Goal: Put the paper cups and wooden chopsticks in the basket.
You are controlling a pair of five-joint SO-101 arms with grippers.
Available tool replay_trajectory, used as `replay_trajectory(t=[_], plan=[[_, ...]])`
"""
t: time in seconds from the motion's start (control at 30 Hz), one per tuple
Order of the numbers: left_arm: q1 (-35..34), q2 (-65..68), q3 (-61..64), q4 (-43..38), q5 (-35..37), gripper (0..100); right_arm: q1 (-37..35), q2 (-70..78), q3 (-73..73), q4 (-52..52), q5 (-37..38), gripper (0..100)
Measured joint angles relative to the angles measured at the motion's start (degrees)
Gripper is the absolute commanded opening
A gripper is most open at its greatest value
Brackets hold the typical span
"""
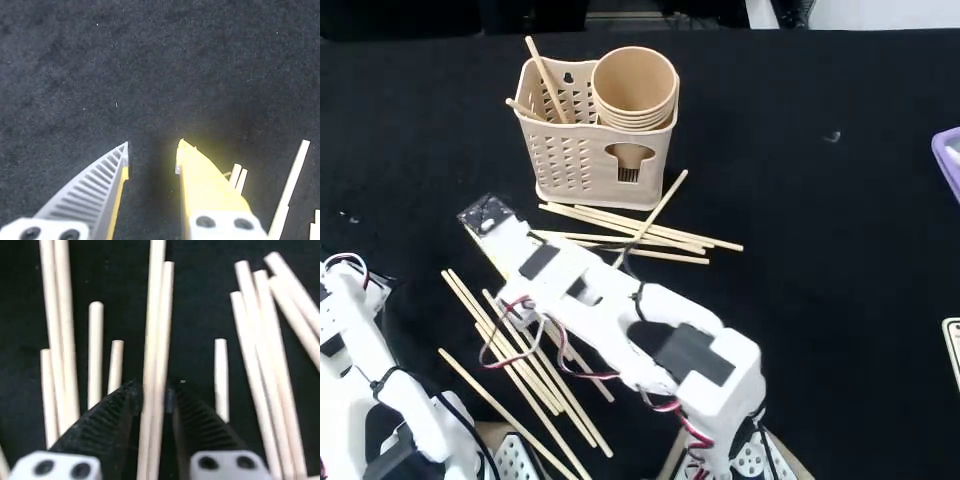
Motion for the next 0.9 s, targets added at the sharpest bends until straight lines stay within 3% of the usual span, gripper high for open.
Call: replay_trajectory(t=[0.17, 0.27, 0.57, 0.77, 0.9], plan=[[0.0, 0.0, 0.0, 0.0, 0.0, 16, -0.2, 5.3, -8.5, 7.0, 0.7, 11.1], [0.0, 0.0, 0.0, 0.0, 0.0, 16, -0.1, 7.8, -12.3, 10.1, 0.7, 0.3], [-0.3, 0.0, 0.0, 0.0, 0.0, 16, 0.6, 8.4, -13.5, 11.3, -0.1, 1.0], [-0.3, 0.0, 0.0, 0.0, 0.0, 16, 0.9, -4.8, -4.2, 9.9, 1.1, 1.0], [-0.3, 0.0, 0.0, 0.0, 0.0, 16, 4.7, -17.0, 2.1, 7.8, 3.3, 1.0]])
